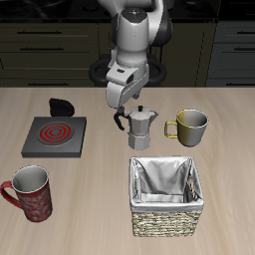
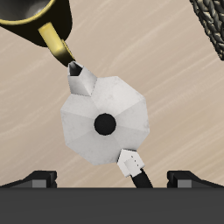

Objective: Place the moka pot on the stove

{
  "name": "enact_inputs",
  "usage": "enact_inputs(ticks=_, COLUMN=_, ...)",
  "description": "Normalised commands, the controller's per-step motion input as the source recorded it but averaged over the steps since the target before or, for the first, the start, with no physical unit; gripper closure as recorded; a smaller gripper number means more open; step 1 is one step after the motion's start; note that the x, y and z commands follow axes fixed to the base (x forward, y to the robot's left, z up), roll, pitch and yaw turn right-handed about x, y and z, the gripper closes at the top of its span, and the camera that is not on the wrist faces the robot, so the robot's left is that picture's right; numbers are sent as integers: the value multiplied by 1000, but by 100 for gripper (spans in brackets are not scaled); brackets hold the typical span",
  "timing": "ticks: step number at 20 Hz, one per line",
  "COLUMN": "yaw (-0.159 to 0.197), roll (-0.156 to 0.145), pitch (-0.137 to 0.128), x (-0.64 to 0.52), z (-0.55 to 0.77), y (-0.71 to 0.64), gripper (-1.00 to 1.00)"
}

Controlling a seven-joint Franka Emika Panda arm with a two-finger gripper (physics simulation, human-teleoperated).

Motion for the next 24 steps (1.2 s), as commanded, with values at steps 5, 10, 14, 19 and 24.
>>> enact_inputs(ticks=5, yaw=29, roll=5, pitch=24, x=-138, z=-182, y=-5, gripper=-100)
enact_inputs(ticks=10, yaw=20, roll=-18, pitch=-3, x=-38, z=4, y=-97, gripper=-100)
enact_inputs(ticks=14, yaw=9, roll=-15, pitch=-16, x=29, z=70, y=-88, gripper=-100)
enact_inputs(ticks=19, yaw=18, roll=-48, pitch=-12, x=38, z=24, y=-308, gripper=-100)
enact_inputs(ticks=24, yaw=-17, roll=-45, pitch=-20, x=150, z=134, y=-260, gripper=-100)
